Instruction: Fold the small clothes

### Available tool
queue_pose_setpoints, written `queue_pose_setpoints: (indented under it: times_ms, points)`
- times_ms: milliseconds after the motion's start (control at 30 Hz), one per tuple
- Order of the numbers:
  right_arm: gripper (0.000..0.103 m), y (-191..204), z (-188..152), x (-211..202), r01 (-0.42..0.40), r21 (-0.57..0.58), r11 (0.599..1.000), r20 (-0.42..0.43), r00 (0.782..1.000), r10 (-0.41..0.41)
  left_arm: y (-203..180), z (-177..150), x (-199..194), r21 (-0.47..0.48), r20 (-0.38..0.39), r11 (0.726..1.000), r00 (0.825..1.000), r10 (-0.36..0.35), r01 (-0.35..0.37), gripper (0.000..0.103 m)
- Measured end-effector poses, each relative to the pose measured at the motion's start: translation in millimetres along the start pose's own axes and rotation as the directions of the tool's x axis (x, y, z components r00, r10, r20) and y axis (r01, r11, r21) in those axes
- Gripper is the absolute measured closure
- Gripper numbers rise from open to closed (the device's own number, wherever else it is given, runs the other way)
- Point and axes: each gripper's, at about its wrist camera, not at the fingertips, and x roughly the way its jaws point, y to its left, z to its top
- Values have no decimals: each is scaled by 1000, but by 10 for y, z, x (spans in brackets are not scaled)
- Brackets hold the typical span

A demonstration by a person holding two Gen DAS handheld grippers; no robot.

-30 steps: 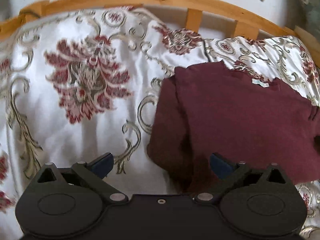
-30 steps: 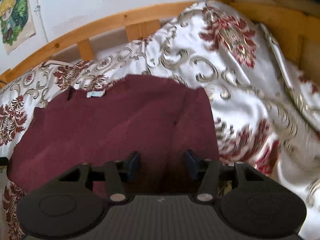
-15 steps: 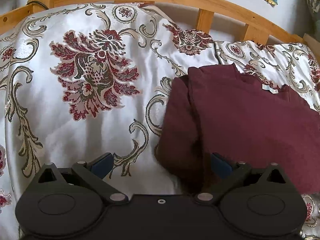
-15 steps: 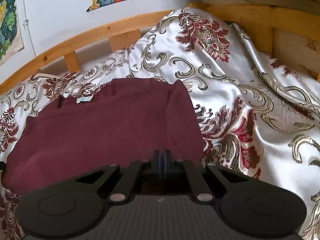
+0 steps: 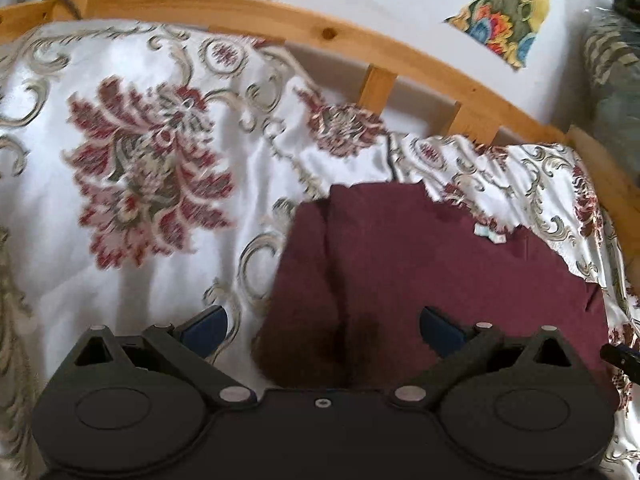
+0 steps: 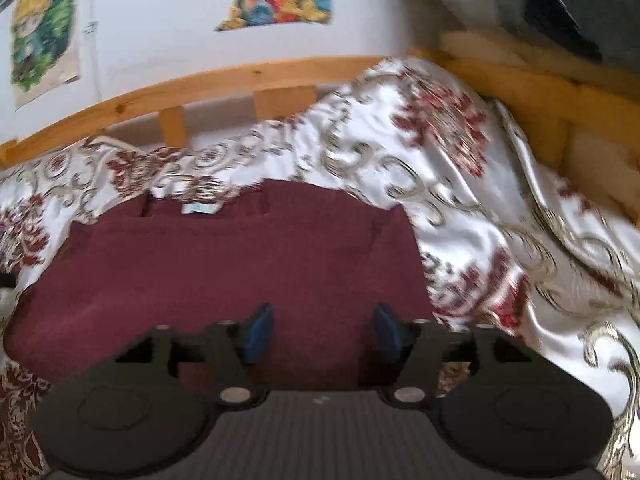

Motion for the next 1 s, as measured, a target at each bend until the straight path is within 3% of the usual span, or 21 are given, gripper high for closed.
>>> queue_pose_setpoints:
  times_ms: [133, 233, 400, 733, 900, 1000]
  points:
    - [11, 313, -2, -26, -29, -92, 995, 34, 999, 32, -12, -15, 173, 61, -19, 998, 1000, -21, 22, 1]
    - [4, 564, -70, -3, -41, -162, 986, 53, 997, 51, 42, -47, 298, 66, -73, 995, 995, -73, 78, 1]
    - [0, 876, -238, 36, -26, -220, 975, 93, 994, 48, 126, -78, 384, 11, -114, 995, 989, -95, 97, 1]
    - [0, 1188, -416, 55, 116, -329, 937, 214, 976, -46, 94, -96, 412, 42, -127, 995, 988, -86, 93, 1]
    - [0, 1308, -552, 281, 140, -412, 900, 148, 985, -85, 126, -90, 417, 21, -125, 992, 985, -118, 122, 1]
    - [0, 1324, -603, 324, 151, -418, 896, 150, 984, -96, 154, -82, 414, -2, -121, 991, 984, -130, 131, 1]
